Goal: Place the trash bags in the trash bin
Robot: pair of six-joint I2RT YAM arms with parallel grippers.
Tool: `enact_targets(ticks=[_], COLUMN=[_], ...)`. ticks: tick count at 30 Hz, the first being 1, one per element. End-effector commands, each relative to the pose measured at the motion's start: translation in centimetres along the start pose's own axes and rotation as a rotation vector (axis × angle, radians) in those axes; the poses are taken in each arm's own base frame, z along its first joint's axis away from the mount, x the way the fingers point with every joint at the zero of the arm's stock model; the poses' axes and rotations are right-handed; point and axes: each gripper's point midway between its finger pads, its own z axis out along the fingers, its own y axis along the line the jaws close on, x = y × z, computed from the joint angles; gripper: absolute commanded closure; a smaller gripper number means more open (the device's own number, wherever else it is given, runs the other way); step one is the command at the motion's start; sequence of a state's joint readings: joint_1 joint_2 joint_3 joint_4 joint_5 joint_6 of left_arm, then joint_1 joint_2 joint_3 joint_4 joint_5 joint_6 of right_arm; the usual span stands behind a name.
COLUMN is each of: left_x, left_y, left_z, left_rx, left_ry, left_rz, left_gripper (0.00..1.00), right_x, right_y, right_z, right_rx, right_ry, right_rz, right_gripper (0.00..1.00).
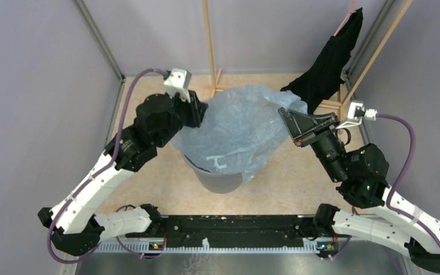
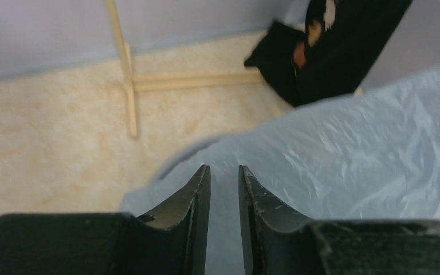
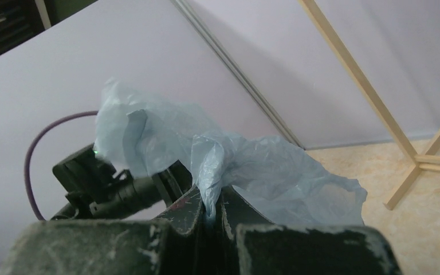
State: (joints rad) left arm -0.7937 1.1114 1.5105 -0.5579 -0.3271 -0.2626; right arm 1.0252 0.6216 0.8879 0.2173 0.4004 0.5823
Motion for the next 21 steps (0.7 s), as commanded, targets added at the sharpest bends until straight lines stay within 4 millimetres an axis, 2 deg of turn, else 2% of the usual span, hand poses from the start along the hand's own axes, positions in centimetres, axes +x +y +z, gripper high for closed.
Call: enact_targets(ticks=[1,3,5,8,11,16,18,21], left_x=[5.6,7.2,9.0,11.5,13.4,15.2,15.6,14.8], left_y=[-1.5,-1.2,-1.3,-2.0,-2.1,-4.6,-5.5,-4.8], left_z=[-1.7,-2.1,-1.6,0.0,1.9,4.2,4.3,3.3], left_rx=[0.149,0.152,0.155,0.167,0.156,0.259,0.299,0.28], left_ry=[0.092,0.106,0.15,0.251,0.28,0.315,0.342,0.337], left_rz=[-0.092,-0.12,-0.117,-0.089,-0.071,-0.104,-0.105,-0.083], left_gripper=[0.7,0.7,0.69,0.69,0.69,0.69,0.68,0.59], right_x=[-0.3,-0.2,0.2,1.6,3.9,6.3,6.3,6.2], right_y=[1.0,1.5,2.1,2.4,2.2,1.0,0.5,-0.2], right_z=[0.5,1.1,1.6,2.5,3.3,4.3,4.4,4.1], right_rx=[-0.042,-0.055,-0.071,-0.088,-0.093,-0.049,-0.022,-0.003], right_ry=[-0.001,0.009,0.027,0.079,0.15,0.255,0.267,0.27], right_rz=[-0.051,-0.07,-0.086,-0.107,-0.14,-0.237,-0.273,-0.307], right_gripper=[1.0,1.0,1.0,1.0,1.0,1.0,1.0,1.0])
